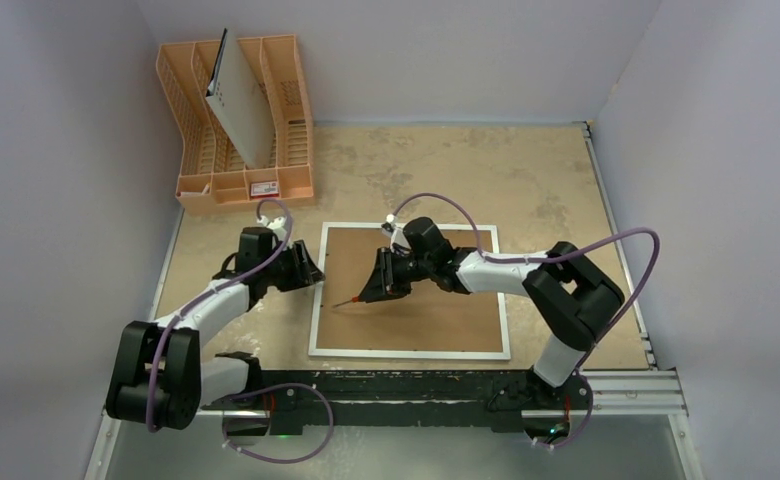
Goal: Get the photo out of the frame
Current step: Release the photo frame item from the photo frame.
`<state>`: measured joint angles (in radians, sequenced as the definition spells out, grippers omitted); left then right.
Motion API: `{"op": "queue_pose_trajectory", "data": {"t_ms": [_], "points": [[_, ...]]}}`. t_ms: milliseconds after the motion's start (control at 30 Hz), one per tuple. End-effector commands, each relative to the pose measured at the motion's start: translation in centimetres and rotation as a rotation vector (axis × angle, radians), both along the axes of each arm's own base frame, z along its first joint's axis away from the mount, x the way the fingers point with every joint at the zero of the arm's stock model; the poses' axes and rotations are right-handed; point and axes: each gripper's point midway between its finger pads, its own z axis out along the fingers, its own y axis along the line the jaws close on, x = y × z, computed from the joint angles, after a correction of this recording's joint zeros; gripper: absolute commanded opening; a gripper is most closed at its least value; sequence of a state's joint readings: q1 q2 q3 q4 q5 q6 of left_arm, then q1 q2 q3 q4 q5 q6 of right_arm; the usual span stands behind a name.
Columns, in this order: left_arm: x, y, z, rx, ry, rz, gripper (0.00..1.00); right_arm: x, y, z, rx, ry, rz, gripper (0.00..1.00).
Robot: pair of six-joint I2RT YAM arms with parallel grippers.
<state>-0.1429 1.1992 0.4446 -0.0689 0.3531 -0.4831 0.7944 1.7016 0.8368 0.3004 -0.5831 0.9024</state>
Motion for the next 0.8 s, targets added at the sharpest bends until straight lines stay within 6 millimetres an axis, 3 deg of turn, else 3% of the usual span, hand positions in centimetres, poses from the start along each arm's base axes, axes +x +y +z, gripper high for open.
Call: {"op": "queue_pose_trajectory", "data": {"t_ms": [0,767], "points": [[-0.1,-0.1,-0.3,0.004,-0.013,-0.038,0.45,1.3,1.7,1.7,0.061,-0.065,-0.01,0.0],[-0.5,-0.5,-1.5,0.001,0.007,-0.088,0.41,1.2,2.7,-1.4,0.025,-0.035,-0.009,0.0]]}}
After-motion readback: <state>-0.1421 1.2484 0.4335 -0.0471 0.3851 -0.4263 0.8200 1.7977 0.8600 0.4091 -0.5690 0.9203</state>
